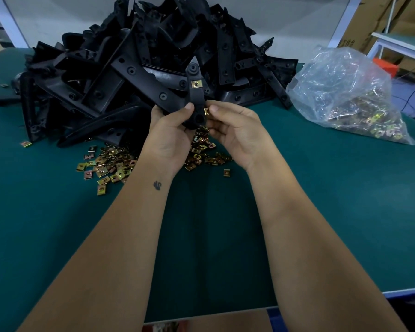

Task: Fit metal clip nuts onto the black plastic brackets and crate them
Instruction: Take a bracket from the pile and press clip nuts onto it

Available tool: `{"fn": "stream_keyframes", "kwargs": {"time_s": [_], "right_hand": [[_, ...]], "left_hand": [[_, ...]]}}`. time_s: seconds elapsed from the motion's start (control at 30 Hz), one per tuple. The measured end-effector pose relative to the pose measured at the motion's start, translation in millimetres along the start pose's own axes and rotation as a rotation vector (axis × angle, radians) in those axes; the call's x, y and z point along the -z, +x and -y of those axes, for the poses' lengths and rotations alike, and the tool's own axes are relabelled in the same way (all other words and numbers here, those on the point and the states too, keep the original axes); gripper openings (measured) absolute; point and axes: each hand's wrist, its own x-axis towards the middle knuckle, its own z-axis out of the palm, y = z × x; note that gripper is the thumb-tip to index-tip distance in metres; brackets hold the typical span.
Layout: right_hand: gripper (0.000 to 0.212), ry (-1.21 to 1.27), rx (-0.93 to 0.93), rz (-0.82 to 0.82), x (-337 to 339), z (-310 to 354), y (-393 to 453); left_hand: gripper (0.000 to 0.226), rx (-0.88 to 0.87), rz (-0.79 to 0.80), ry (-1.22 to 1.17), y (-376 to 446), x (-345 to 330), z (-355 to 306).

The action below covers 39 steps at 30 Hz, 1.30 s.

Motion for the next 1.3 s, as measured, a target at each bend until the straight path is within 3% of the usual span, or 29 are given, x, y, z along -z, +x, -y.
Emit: {"fn": "stream_keyframes", "kwargs": {"time_s": [0.1, 0.53, 0.7, 1.3], "right_hand": [[0.011, 0.010, -0.013, -0.021, 0.5, -0.3, 0.0], [0.013, 0.083, 0.000, -0.012, -3.5, 0.0, -2.0], [0.026, 0.084, 0.070, 0.000, -1.5, -1.0, -1.2], [0.018, -0.035, 0.118, -0.051, -4.6, -5.3, 0.1]], "left_hand": [[0.038, 0.001, 0.018, 0.000, 0.2, 0.3, 0.2], [0.041, 0.002, 0.066, 0.001, -1.0, 0.2, 0.7], [0.043, -0.005, 0.072, 0.055, -1.6, 1.3, 0.0], [0.056, -0.014, 0.047, 0.192, -0.4, 4.0, 6.7]]}}
